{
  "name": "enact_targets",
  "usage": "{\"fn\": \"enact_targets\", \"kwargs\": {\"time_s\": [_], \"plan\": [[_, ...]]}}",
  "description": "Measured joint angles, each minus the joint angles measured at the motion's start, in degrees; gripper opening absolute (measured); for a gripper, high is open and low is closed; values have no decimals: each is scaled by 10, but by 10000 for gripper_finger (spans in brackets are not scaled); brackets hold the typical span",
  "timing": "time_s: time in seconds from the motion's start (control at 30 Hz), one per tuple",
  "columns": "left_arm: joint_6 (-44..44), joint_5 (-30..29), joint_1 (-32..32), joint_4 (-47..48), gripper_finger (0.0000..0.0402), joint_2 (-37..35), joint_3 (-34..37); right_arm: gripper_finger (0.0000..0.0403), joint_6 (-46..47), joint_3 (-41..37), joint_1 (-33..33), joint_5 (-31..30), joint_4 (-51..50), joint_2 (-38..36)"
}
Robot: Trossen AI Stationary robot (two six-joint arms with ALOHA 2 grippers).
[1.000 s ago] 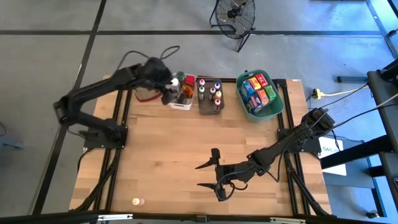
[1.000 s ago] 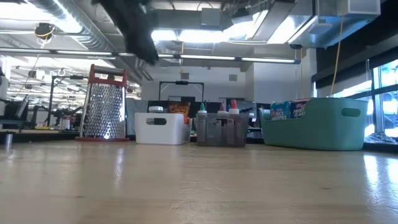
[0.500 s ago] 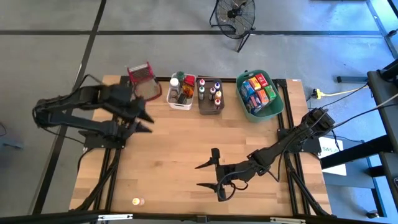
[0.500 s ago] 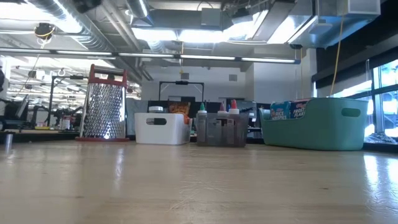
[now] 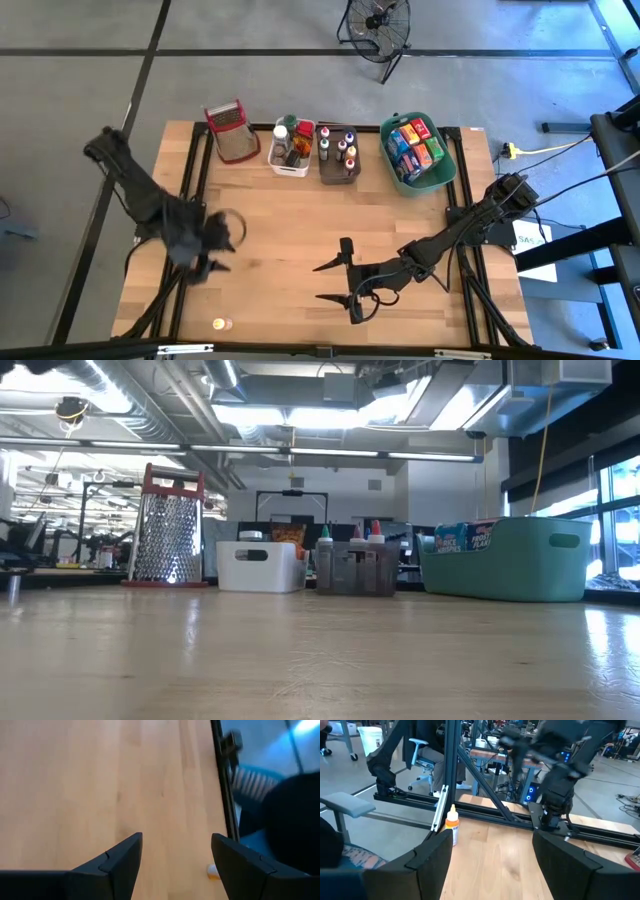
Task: Pick & Place Kitchen Items
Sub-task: Put the yellow food coloring bottle into the black bin
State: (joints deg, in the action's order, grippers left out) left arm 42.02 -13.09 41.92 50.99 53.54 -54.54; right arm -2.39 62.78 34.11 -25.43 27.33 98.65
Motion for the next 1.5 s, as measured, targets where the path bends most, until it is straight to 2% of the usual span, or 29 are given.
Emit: {"fn": "enact_targets", "kwargs": {"time_s": [0.17,0.3,0.47,0.63,0.7,0.83,1.03,1.23,1.5], "plan": [[51,-26,99,16,235,105,-16,277,0,0,0,0,-1,0],[72,-24,138,51,232,203,-58,277,0,0,0,0,2,0],[78,-7,150,137,235,323,-167,277,0,0,-1,1,19,0],[47,74,163,203,233,412,-296,277,0,0,-8,2,25,0],[37,88,168,232,232,435,-341,277,0,0,-12,2,26,0],[53,66,174,306,234,453,-398,277,0,0,-21,5,26,0],[67,66,180,331,233,453,-406,277,-11,0,-38,51,24,0],[63,65,184,312,235,454,-387,277,-17,0,-53,77,20,0],[53,79,186,281,232,454,-339,277,-17,0,-67,77,14,0]]}}
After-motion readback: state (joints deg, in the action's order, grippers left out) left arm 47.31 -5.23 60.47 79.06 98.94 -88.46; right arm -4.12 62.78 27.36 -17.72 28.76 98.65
